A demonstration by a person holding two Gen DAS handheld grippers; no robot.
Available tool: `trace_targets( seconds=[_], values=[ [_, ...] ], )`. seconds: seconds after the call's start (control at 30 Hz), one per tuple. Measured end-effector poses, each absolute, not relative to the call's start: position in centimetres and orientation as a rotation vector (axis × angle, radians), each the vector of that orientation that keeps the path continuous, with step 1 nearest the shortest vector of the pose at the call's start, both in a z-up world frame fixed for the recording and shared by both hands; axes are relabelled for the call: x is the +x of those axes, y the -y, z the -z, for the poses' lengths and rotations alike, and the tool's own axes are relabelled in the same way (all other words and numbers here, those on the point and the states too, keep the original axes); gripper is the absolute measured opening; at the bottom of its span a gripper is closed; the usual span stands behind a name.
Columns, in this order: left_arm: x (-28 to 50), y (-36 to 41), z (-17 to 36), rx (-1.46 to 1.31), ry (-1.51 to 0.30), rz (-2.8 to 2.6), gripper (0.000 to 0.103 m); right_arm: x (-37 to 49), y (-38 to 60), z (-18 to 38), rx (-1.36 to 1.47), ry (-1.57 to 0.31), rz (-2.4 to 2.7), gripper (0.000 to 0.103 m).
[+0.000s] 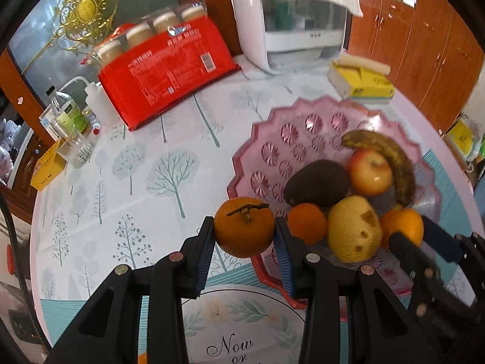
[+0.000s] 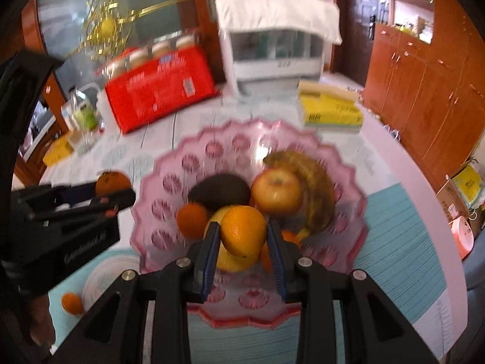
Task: Organize fruits
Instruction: 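Carry both mandarins into the pink bowl and open both tools, then withdraw both tools from the bowl back toward the plate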
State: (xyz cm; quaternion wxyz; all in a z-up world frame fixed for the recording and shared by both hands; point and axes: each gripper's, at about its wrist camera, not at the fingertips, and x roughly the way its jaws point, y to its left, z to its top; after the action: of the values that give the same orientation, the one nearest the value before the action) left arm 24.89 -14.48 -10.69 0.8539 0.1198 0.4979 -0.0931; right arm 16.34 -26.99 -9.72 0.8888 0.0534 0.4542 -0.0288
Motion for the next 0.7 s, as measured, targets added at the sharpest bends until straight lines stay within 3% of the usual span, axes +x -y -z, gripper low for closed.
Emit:
trace_targets(
  seconds=[0.63, 0.7],
  values=[
    [24.1, 16.2, 13.0, 0.403, -1.001, 0.207, 0.039, 16.5, 26.8, 11.9, 0.092, -0.991, 0.052, 0.035],
    [24.1, 16.1, 12.9, 0.394, -0.996, 0.218, 0.051, 16.4, 26.8, 11.7, 0.094, -0.984, 0.045, 0.035]
  ],
)
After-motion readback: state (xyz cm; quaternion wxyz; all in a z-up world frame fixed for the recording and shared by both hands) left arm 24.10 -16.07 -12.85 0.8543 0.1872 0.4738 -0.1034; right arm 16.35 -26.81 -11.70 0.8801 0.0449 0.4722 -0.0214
